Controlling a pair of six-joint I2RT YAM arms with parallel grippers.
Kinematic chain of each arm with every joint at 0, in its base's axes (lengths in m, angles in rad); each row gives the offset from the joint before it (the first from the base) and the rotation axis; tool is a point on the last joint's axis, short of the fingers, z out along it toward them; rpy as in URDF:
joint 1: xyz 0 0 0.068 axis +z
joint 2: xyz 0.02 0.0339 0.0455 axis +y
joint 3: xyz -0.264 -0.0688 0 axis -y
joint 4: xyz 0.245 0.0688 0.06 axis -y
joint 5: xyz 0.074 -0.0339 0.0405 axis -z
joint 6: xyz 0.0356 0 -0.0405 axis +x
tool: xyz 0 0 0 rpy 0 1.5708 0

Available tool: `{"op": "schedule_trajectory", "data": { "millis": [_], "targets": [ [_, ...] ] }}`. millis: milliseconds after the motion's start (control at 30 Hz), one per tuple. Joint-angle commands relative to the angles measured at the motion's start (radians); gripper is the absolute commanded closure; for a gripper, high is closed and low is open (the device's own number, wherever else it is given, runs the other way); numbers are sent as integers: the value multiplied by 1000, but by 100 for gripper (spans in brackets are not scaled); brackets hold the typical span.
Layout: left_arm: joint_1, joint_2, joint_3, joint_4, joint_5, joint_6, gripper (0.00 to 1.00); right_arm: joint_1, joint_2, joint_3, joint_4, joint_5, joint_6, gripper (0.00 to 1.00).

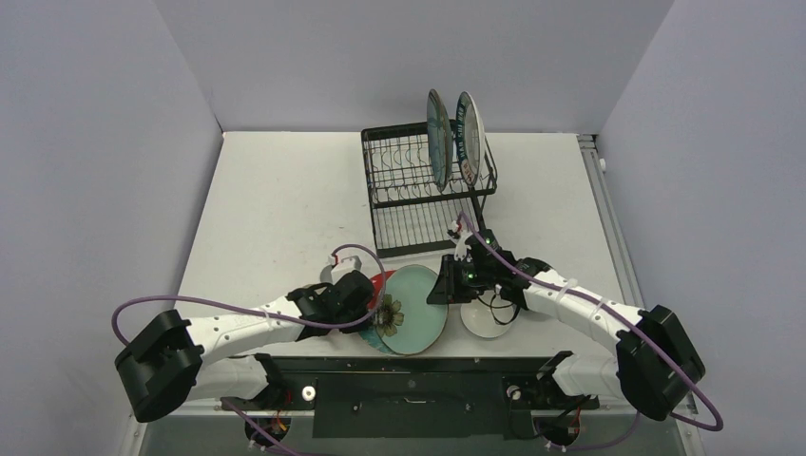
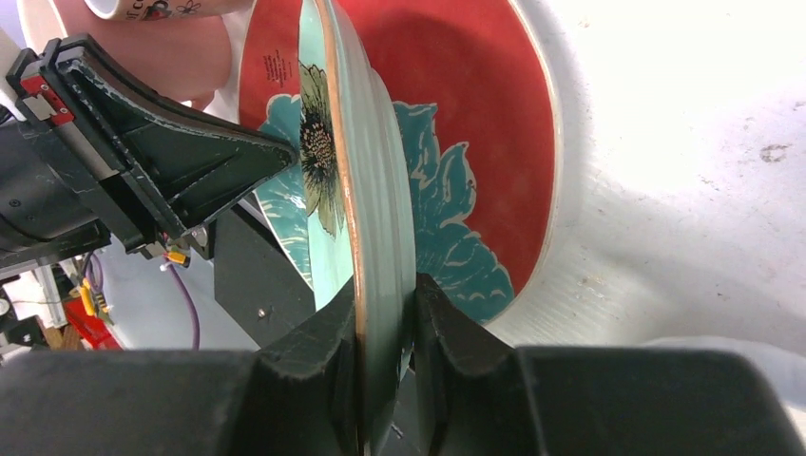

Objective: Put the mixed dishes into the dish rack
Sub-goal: Pick up the plate from the corner of the board.

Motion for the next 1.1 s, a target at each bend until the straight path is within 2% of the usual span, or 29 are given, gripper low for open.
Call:
{"op": "schedule_trajectory", "data": {
  "millis": [0,233,433,767,1067],
  "targets": [
    [0,-33,-13,-32,-5,26,97,4,-62,2,67,10,15,100],
    [0,-47,-11,-45,-6,30,94,3,-92,-12,78,25,36,100],
    [0,-67,1,-48,-4,39,83,-3,-132,-12,72,33,48,100],
    [0,-131,31,-69,2,53,58,-26,-218,-22,67,47,85,100],
    [5,-191,124,-154,3,92,47,-37,-271,14,0,70,61,100]
  ]
}}
